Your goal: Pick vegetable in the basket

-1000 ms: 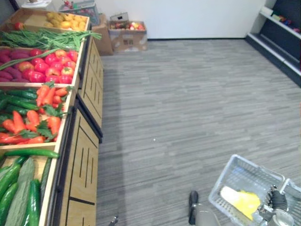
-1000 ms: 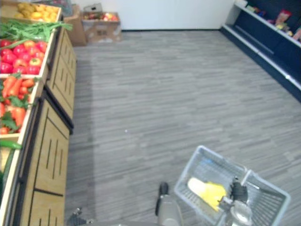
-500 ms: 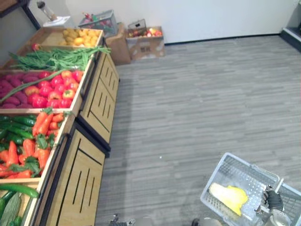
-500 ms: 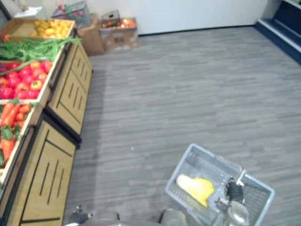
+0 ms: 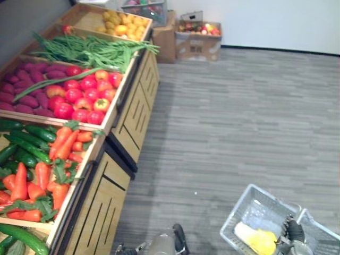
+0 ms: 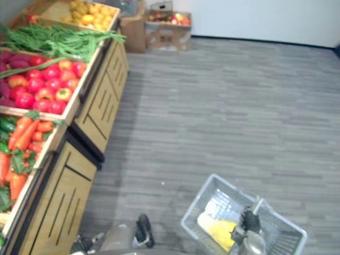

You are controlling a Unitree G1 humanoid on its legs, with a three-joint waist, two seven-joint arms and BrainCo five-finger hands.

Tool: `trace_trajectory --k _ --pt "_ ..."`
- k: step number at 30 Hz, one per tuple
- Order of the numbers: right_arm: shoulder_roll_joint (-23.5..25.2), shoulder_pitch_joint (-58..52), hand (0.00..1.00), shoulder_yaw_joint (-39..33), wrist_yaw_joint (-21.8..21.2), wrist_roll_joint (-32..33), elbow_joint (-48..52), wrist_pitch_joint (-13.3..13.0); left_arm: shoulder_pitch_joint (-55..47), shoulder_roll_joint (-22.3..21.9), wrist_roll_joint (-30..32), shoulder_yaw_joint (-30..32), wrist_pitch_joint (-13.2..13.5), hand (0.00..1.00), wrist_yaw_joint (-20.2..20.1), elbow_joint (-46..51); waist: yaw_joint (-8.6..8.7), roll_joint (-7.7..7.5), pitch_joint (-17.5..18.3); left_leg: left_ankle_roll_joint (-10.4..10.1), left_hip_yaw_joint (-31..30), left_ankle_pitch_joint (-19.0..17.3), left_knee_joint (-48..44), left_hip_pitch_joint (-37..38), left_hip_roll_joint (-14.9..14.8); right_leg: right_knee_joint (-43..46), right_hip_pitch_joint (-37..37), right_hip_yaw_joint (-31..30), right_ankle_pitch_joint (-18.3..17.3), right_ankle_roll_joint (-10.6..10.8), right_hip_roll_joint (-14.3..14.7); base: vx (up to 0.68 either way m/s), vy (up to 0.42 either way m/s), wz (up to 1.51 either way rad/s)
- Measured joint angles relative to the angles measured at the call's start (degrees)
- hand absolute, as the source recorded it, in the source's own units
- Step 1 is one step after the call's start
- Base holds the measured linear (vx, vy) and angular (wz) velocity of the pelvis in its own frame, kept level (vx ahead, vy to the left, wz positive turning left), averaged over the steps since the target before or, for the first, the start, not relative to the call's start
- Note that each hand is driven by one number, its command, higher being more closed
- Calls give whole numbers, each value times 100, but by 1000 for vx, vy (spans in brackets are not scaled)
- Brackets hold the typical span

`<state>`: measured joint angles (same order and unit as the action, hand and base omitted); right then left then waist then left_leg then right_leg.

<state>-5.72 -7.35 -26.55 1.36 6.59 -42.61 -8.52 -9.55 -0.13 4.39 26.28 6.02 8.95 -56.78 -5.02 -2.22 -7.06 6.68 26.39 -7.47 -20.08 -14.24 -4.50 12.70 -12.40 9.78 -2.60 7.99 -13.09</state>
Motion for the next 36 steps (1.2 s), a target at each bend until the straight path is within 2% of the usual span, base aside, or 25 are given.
trace_trajectory --k 2,3,4,5,6,7,8,9,10,11,13,15,16,18,19,20,21,22,25,28,29,31,33,34,36 --pt "-9 47 100 -26 -17 0 -326 -90 -48 72 93 -19 -33 0 -16 -179 43 -75 165 -147 -246 -190 548 296 331 1067 428 -154 27 45 -152 219 160 34" --pt "-30 81 100 -21 -25 -3 -548 -135 -117 196 112 -166 -85 0 -28 -271 90 -197 159 -170 -295 -208 913 723 603 2364 941 -502 580 359 -376 238 170 44" --pt "-100 132 100 -1 -47 -25 -571 -151 -191 236 159 -249 -131 0 -27 -283 166 -137 183 -163 -397 -243 1043 953 711 3156 1211 -713 983 431 -416 291 192 46" --pt "-135 151 100 23 -76 -69 -572 -167 -218 265 183 -302 -149 0 -27 -308 210 -147 187 -171 -473 -278 1082 1064 762 3703 1427 -753 994 449 -418 224 108 50" --pt "-165 153 100 78 -94 -185 -573 -179 -219 282 220 -334 -166 0 -22 -342 257 -165 161 -170 -635 -332 1113 1245 807 4352 1726 -735 887 288 -384 311 102 64" --pt "-169 162 100 150 -116 -220 -637 -182 -218 300 275 -340 -168 0 -21 -400 278 -106 145 -184 -841 -377 1261 1577 808 4993 2178 -601 450 -76 -205 318 95 64" --pt "-171 159 100 187 -118 -219 -681 -182 -222 307 281 -341 -168 0 -22 -418 293 -93 134 -186 -934 -383 1329 1712 805 5080 2339 -516 225 -123 -144 390 86 84" --pt "-158 159 100 213 -122 -218 -801 -177 -228 329 306 -337 -175 0 -21 -425 324 -105 108 -144 -1119 -362 1389 1962 784 5000 2562 -365 -327 -165 -57 316 10 94" --pt "-129 120 100 192 -134 -212 -832 -175 -230 345 306 -319 -175 0 -18 -418 322 -146 98 -145 -1335 -385 1407 2151 784 4643 2755 -310 -633 -200 -2 325 -24 105" --pt "-98 113 100 123 -133 -208 -824 -184 -222 339 305 -290 -176 0 -14 -408 334 -148 97 -159 -1476 -414 1409 2225 767 4349 2838 -303 -722 -206 34 331 -89 111" --pt "-59 127 100 -57 -136 -199 -821 -166 -160 246 304 -99 -174 0 -10 -344 331 -107 78 -231 -1849 -542 1348 2361 637 3176 2937 -320 -769 -265 155 317 -138 108" --pt "37 108 100 -131 -134 -188 -822 -137 -117 84 292 178 -168 0 10 -233 307 -31 80 -440 -2351 -849 1029 2368 321 1625 2916 -739 -699 -233 440 434 -279 113" --pt "64 111 100 -122 -137 -187 -814 -137 -118 61 286 235 -167 0 20 -215 305 -30 79 -502 -2474 -932 938 2366 246 1314 2919 -865 -685 -214 479 463 -356 101" --pt "149 96 100 -113 -163 -191 -759 -129 -118 20 244 419 -165 0 37 -200 243 -61 76 -815 -2935 -1296 642 2326 0 456 2912 -1361 -625 -117 488 417 -403 98" --pt "154 85 100 -112 -170 -197 -730 -124 -116 17 235 489 -166 0 37 -207 245 -79 74 -898 -3091 -1426 550 2296 -36 374 2897 -1442 -594 -62 446 412 -490 108" --pt "144 32 100 -117 -182 -208 -664 -91 -82 19 140 591 -167 0 38 -206 233 -140 86 -1064 -3394 -1706 361 2226 -93 431 2906 -1477 -382 246 335 386 -540 105" --pt "88 2 100 -152 -174 -209 -636 -54 -40 -2 97 678 -172 0 44 -229 194 -90 86 -1192 -3573 -1810 302 2236 -269 838 2969 -1329 -140 287 432 371 -548 135" --pt "-13 -75 100 -191 -171 -203 -530 -29 37 -161 15 797 -171 0 66 -259 159 77 108 -1259 -3771 -1740 305 2185 -492 1342 3080 -966 -561 132 510 358 -534 105" --pt "-165 7 100 -205 -204 -216 -496 -23 28 -368 -194 1207 -164 0 90 -249 171 244 203 -1366 -3847 -1072 296 1889 -791 1882 3202 -436 -955 -200 502 343 -503 97" --pt "-209 105 100 -188 -263 -215 -576 23 85 -455 -673 1457 -161 0 79 -268 281 255 194 -1216 -3410 -65 271 1411 -1159 1582 2839 348 -1047 -488 517 296 -493 116" --pt "-222 106 100 -189 -279 -213 -621 24 74 -438 -768 1470 -163 0 85 -286 314 229 182 -1250 -3069 28 225 1369 -1217 1476 2716 476 -1050 -564 486 131 -281 99" --pt "-322 151 100 -259 -305 -212 -985 5 68 -369 -887 1465 -168 0 100 -423 356 198 174 -1299 -1470 24 119 1354 -1364 1059 2251 855 -1030 -639 408 124 -263 95" --pt "-376 197 100 -289 -306 -211 -1285 -18 93 -361 -931 1459 -168 0 129 -431 385 210 173 -1341 -453 75 271 1376 -1278 774 1986 1142 -998 -686 386 55 -129 87" --pt "-370 280 100 -307 -300 -206 -1486 -21 98 -335 -937 1466 -169 0 192 -433 472 220 172 -1320 -11 247 603 1378 -1154 630 1869 1373 -970 -679 413 23 -80 82" --pt "-384 303 100 -416 -312 -206 -1619 -36 119 -289 -1034 1482 -168 0 227 -426 490 214 173 -1451 -73 444 1239 1520 -977 488 1815 1526 -900 -639 432 -23 7 68"
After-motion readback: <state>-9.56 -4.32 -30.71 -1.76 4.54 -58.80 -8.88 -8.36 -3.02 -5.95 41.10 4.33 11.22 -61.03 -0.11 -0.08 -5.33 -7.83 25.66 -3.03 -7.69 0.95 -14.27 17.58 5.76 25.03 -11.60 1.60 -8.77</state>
